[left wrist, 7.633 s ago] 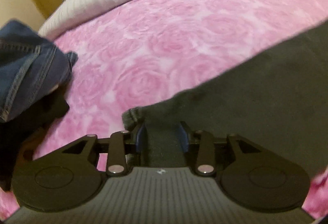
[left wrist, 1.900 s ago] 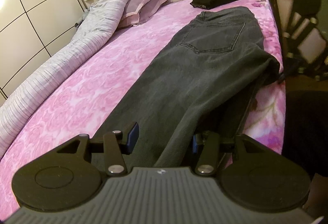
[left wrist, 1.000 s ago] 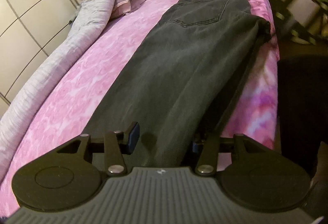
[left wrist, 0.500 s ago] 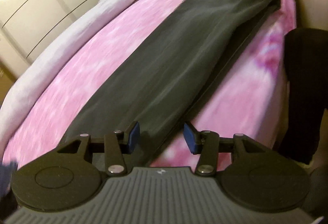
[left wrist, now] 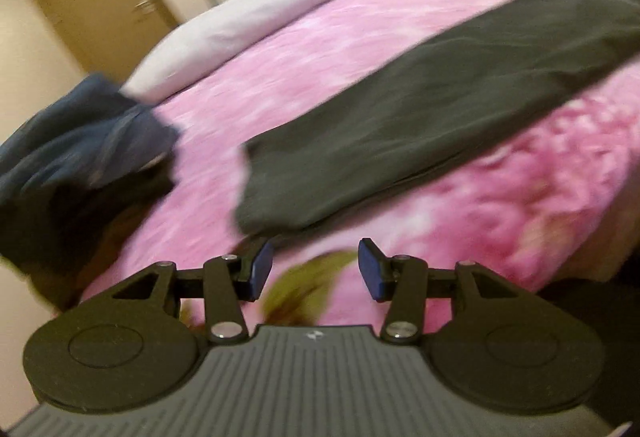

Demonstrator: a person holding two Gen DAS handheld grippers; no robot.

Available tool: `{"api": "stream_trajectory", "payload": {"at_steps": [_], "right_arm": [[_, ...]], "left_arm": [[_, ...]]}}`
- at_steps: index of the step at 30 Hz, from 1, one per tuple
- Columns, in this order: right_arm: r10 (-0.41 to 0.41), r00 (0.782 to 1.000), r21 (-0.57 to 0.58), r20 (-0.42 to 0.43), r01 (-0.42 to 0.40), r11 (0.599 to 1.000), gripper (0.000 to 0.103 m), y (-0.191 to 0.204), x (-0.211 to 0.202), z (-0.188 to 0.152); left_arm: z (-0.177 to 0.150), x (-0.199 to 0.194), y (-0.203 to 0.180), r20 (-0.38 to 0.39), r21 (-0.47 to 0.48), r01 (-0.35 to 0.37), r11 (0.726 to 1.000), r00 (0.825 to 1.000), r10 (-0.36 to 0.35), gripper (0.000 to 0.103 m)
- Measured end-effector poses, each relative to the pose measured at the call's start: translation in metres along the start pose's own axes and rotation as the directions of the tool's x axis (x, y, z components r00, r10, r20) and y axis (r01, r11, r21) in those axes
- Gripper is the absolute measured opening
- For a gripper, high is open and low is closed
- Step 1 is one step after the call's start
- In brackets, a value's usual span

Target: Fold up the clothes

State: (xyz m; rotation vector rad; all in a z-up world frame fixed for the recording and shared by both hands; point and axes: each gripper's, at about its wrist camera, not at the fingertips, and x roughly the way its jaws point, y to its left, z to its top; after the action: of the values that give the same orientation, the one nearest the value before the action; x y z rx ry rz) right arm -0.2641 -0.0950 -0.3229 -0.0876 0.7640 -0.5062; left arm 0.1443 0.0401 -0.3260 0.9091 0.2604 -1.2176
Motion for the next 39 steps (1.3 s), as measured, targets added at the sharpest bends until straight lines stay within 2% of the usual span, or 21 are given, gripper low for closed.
{"api": "stream_trajectory", "payload": {"at_steps": [3,6,10,12,14,17,19,20,22,23,25,27,28,30,32,33,34,35,36,38,39], "right_arm": [[0.084,0.995,-0.115,0.052,-0.078,0.990,0.038,0.042,0.039,0.043],[0.174,0.982,-0.231,0.077,-0.152,0.961,0.038,0.089,0.085,0.086],[0.228,0.967,-0.377,0.112,-0.171,0.910,0.038,0.152,0.151,0.139],[0.218,0.968,-0.448,0.121,-0.143,0.882,0.038,0.180,0.183,0.162],[0.171,0.978,-0.510,0.119,-0.087,0.856,0.039,0.202,0.216,0.178],[0.084,0.989,-0.594,0.121,0.004,0.804,0.040,0.224,0.256,0.186],[0.035,0.987,-0.618,0.157,0.071,0.783,0.039,0.230,0.272,0.190],[0.036,0.987,-0.604,0.157,0.068,0.794,0.026,0.229,0.278,0.194],[0.049,0.987,-0.554,0.152,0.044,0.832,0.014,0.223,0.285,0.202],[0.063,0.985,-0.514,0.159,0.028,0.857,0.012,0.216,0.281,0.206],[0.101,0.968,-0.399,0.231,-0.001,0.917,0.010,0.189,0.255,0.213],[0.133,0.935,-0.194,0.329,-0.071,0.978,0.008,0.138,0.216,0.216],[0.123,0.917,-0.084,0.379,-0.099,0.992,0.007,0.108,0.196,0.212],[0.054,0.867,0.139,0.496,-0.140,0.980,0.007,0.043,0.145,0.187],[-0.107,0.815,0.340,0.570,-0.115,0.933,0.007,-0.012,0.093,0.138],[-0.203,0.788,0.436,0.582,-0.092,0.895,0.007,-0.037,0.067,0.108],[-0.290,0.776,0.519,0.561,-0.056,0.853,0.007,-0.054,0.050,0.082],[-0.375,0.779,0.619,0.502,-0.021,0.785,0.007,-0.071,0.037,0.048],[-0.452,0.782,0.715,0.428,0.013,0.699,0.007,-0.088,0.026,0.013],[-0.497,0.823,0.853,0.274,0.030,0.520,0.008,-0.116,0.027,-0.048],[-0.483,0.846,0.890,0.226,0.022,0.456,0.008,-0.127,0.031,-0.069]], "left_arm": [[-0.016,-0.007,0.025,-0.007,-0.052,-0.054,0.997,0.999,0.054,0.045],[-0.023,-0.014,0.036,-0.009,-0.048,-0.083,0.995,0.997,0.082,0.046],[-0.035,-0.020,0.055,-0.006,-0.095,-0.115,0.989,0.993,0.115,0.048],[-0.043,-0.023,0.065,-0.004,-0.139,-0.127,0.982,0.992,0.127,0.050],[-0.052,-0.024,0.075,-0.005,-0.186,-0.133,0.974,0.991,0.134,0.051],[-0.061,-0.027,0.084,-0.010,-0.216,-0.143,0.966,0.989,0.145,0.051],[-0.066,-0.028,0.087,-0.009,-0.232,-0.146,0.962,0.989,0.148,0.051],[-0.067,-0.028,0.088,-0.007,-0.246,-0.142,0.959,0.989,0.145,0.051],[-0.067,-0.027,0.088,-0.005,-0.265,-0.134,0.955,0.990,0.138,0.051],[-0.065,-0.027,0.087,-0.003,-0.269,-0.130,0.954,0.991,0.134,0.051],[-0.058,-0.025,0.080,0.015,-0.255,-0.118,0.960,0.992,0.126,0.051],[-0.046,-0.026,0.069,0.051,-0.237,-0.092,0.967,0.993,0.107,0.051],[-0.040,-0.026,0.063,0.069,-0.227,-0.078,0.971,0.993,0.097,0.051],[-0.021,-0.029,0.045,0.117,-0.198,-0.046,0.979,0.991,0.070,0.051],[0.001,-0.032,0.025,0.173,-0.167,-0.003,0.986,0.984,0.033,0.051],[0.012,-0.034,0.014,0.199,-0.150,0.021,0.988,0.980,0.009,0.051],[0.027,-0.036,0.000,0.236,-0.125,0.054,0.991,0.972,-0.023,0.052],[0.040,-0.036,-0.013,0.263,-0.104,0.082,0.991,0.963,-0.052,0.053],[0.054,-0.035,-0.029,0.290,-0.079,0.117,0.990,0.953,-0.089,0.055],[0.085,-0.029,-0.062,0.331,-0.026,0.189,0.982,0.928,-0.170,0.056],[0.100,-0.024,-0.079,0.346,0.003,0.225,0.974,0.914,-0.212,0.056]]}}
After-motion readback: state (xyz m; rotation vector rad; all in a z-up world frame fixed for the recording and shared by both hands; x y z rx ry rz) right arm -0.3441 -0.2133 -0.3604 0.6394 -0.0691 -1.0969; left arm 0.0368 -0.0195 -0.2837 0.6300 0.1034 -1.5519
